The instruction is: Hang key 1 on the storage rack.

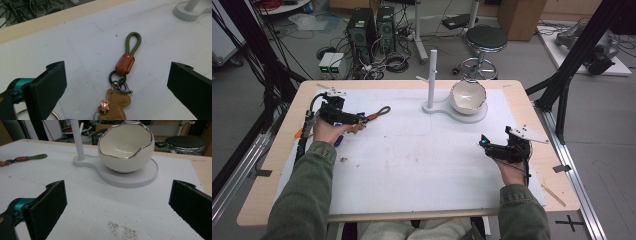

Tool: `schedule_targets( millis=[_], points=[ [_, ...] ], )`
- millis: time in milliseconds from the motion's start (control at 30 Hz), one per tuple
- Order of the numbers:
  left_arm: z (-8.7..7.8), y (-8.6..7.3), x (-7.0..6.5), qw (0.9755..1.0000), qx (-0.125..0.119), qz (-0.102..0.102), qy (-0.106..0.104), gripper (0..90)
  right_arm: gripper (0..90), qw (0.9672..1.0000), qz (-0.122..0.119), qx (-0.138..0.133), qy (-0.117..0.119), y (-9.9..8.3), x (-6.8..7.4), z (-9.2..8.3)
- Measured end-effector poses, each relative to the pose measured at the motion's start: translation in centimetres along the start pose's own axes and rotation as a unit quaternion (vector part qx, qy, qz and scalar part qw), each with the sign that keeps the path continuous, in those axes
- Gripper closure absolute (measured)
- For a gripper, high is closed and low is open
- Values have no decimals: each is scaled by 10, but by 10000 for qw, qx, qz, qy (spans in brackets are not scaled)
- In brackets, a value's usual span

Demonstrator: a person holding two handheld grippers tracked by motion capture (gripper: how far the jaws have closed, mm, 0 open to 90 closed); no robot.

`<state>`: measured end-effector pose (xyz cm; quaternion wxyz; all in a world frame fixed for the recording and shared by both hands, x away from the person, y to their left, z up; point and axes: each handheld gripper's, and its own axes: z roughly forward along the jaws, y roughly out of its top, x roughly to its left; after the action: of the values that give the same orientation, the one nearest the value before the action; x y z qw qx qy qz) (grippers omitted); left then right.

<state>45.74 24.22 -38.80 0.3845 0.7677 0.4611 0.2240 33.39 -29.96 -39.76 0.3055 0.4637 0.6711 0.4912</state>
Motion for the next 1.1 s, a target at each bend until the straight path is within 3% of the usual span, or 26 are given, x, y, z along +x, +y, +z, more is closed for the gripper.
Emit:
schedule_targets(
  millis=[300,533,700,1100],
  points=[
    [19,10,7,9995,268,124,-109,30,6,10000,10,36,-28,-2,-1,-2],
    [39,10,4,9976,581,337,-155,37,6,10000,-30,43,-54,-3,-2,-2],
    [48,13,-1,9966,642,466,-207,57,6,9999,-94,83,-27,-4,-1,0],
    [69,5,-2,9938,949,541,-228,85,6,9998,-158,120,-48,-4,0,-1]
  ],
)
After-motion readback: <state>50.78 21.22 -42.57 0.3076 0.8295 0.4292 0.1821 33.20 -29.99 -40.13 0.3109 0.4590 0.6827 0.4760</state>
